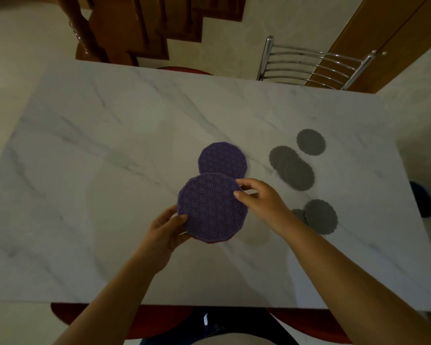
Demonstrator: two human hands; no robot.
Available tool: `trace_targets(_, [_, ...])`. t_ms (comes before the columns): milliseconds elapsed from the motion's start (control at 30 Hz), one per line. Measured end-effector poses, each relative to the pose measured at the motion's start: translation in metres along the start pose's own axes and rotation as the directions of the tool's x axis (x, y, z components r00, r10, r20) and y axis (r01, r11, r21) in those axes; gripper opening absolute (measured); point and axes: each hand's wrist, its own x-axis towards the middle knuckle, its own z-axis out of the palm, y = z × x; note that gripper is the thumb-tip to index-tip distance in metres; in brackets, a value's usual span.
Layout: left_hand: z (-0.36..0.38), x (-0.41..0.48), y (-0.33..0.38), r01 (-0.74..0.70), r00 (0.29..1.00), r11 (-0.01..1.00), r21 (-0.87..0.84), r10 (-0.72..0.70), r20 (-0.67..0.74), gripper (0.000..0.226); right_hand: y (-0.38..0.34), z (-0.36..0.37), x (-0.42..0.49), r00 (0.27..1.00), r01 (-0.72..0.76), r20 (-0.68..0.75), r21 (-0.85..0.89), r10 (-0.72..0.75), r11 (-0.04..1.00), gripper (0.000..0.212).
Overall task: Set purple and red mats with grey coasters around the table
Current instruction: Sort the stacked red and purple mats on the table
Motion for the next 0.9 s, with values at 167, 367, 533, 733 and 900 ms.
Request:
trace_targets(167, [-0.01,0.011,0.012,-0.048,0.998,0.998,-0.036,0.047,-0.031,0.028,-0.001,-0.003,0.055,0.998,-0.008,-0.056,-0.303,-0.01,0.953,0.05])
trace_targets(367, [-0.016,0.025,0.03,-0.105,0.99,0.992,-0.073,0.097,-0.099,0.027,-0.003,0.005,0.121,0.977,-0.208,-0.098,-0.63,0.19,0.749,0.091])
trace_targets(533, [-0.026,0.025,0.03,-0.12,0.986,0.988,-0.1,0.107,-0.131,0.027,0.0,0.015,0.144,0.952,-0.297,-0.147,-0.66,0.269,0.69,0.114])
trace_targets(733, [-0.032,0.017,0.023,-0.109,0.986,0.989,-0.099,0.095,-0.138,0.029,0.0,0.019,0.148,0.919,-0.383,-0.192,-0.649,0.345,0.658,0.11])
trace_targets(900, [-0.035,0.012,0.022,-0.106,0.988,0.99,-0.09,0.094,-0.125,0.03,-0.004,0.017,0.151,0.918,-0.387,-0.199,-0.646,0.344,0.658,0.115])
